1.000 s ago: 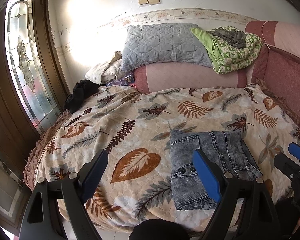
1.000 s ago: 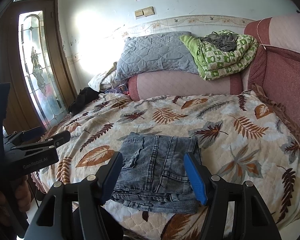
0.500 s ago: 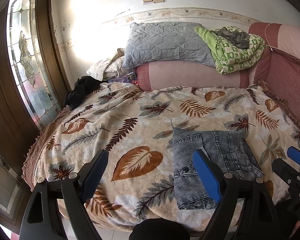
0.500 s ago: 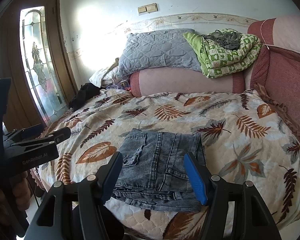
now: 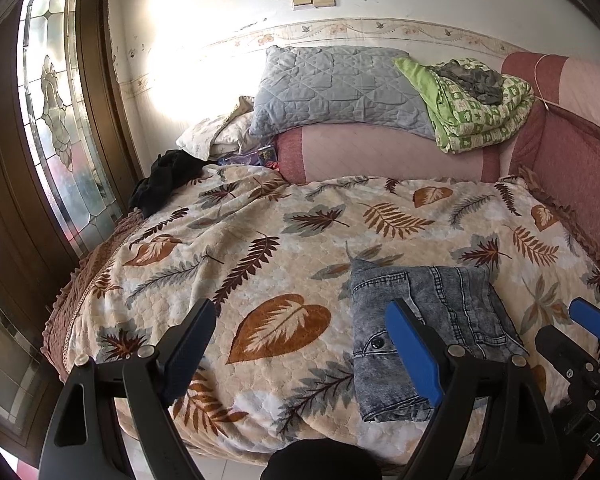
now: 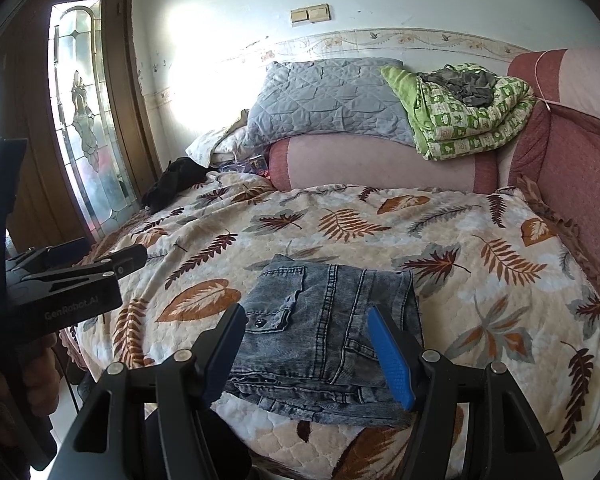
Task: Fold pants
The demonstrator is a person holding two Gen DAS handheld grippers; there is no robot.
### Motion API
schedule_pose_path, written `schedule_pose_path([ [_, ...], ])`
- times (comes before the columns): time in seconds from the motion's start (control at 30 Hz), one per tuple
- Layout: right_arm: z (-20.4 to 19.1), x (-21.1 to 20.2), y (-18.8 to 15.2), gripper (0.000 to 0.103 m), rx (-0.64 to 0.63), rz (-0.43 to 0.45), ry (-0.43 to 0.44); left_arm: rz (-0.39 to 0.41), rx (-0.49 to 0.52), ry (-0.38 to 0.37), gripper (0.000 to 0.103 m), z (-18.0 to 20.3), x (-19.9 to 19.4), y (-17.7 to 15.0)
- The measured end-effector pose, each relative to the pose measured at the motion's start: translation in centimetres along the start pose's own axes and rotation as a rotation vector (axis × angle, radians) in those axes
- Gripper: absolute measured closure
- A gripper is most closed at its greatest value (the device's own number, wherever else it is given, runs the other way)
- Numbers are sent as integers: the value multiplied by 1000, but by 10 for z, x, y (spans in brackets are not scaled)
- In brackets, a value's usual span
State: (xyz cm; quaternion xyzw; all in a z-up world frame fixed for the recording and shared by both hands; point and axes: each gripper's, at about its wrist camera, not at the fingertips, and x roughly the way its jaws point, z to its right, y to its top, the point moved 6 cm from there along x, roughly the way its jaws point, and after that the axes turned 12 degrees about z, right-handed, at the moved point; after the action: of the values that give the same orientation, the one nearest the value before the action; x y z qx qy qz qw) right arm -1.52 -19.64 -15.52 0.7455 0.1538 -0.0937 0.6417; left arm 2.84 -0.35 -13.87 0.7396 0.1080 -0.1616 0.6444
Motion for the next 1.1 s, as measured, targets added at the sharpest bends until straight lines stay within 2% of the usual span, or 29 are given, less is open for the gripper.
schedule_pose_path([
  [0.5, -13, 3, 4, 36, -20, 12, 6, 17, -18, 2, 16, -8, -3, 3],
  [1.1, -10, 3, 12, 36, -22, 33, -7, 14, -32, 12, 16, -15, -1, 2],
])
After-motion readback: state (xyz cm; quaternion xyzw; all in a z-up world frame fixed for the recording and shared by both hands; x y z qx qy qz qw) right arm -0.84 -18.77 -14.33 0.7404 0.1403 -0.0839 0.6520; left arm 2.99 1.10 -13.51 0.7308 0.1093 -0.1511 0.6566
